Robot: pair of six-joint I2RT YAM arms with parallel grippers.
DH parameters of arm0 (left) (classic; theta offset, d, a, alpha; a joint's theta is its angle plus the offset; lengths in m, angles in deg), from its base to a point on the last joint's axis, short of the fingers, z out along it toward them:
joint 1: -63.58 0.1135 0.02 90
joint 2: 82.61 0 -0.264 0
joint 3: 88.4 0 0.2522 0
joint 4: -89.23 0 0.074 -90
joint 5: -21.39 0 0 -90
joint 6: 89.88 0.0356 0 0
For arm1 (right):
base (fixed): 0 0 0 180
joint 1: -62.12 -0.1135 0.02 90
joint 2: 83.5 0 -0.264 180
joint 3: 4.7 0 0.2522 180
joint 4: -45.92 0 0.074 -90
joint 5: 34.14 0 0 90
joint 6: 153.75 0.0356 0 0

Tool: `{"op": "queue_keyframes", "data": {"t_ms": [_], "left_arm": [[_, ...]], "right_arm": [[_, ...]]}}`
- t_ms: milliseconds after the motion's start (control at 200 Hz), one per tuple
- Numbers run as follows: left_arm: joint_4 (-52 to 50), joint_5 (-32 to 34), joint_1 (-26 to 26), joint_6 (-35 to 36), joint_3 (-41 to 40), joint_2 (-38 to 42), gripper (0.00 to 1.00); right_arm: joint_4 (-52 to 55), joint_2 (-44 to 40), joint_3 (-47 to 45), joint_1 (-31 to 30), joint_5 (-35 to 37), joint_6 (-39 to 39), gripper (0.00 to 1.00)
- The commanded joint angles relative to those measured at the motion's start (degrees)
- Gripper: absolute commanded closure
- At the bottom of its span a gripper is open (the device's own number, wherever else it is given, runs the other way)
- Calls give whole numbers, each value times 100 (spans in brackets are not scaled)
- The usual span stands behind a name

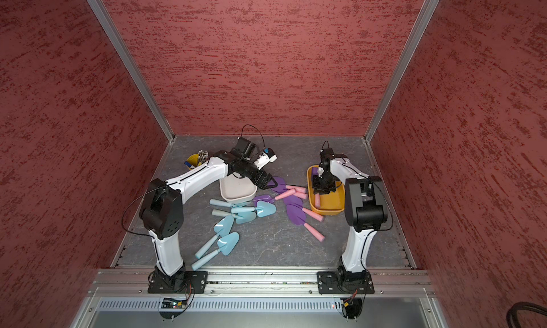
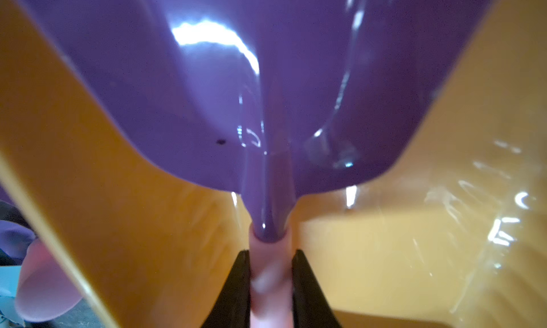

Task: Sort the small shovels by color and place them into the storage box
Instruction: Place the shovel in the storage box.

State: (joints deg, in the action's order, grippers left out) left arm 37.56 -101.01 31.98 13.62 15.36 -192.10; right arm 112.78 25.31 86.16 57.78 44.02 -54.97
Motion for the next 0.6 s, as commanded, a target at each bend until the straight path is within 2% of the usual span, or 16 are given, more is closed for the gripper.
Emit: {"op": "queue_keyframes", "data": {"t_ms": [0, 195, 596], "left_arm": [[-2, 16, -69, 4, 50, -45, 0], [-37, 48, -126, 39, 44, -37, 0], [-34, 162, -179, 40, 3, 1, 0]], "right_arm": [[39, -400, -112, 35, 21, 45, 100], [51, -607, -292, 30, 49, 63, 100], [-73, -286, -283, 33, -56, 47, 99]]}}
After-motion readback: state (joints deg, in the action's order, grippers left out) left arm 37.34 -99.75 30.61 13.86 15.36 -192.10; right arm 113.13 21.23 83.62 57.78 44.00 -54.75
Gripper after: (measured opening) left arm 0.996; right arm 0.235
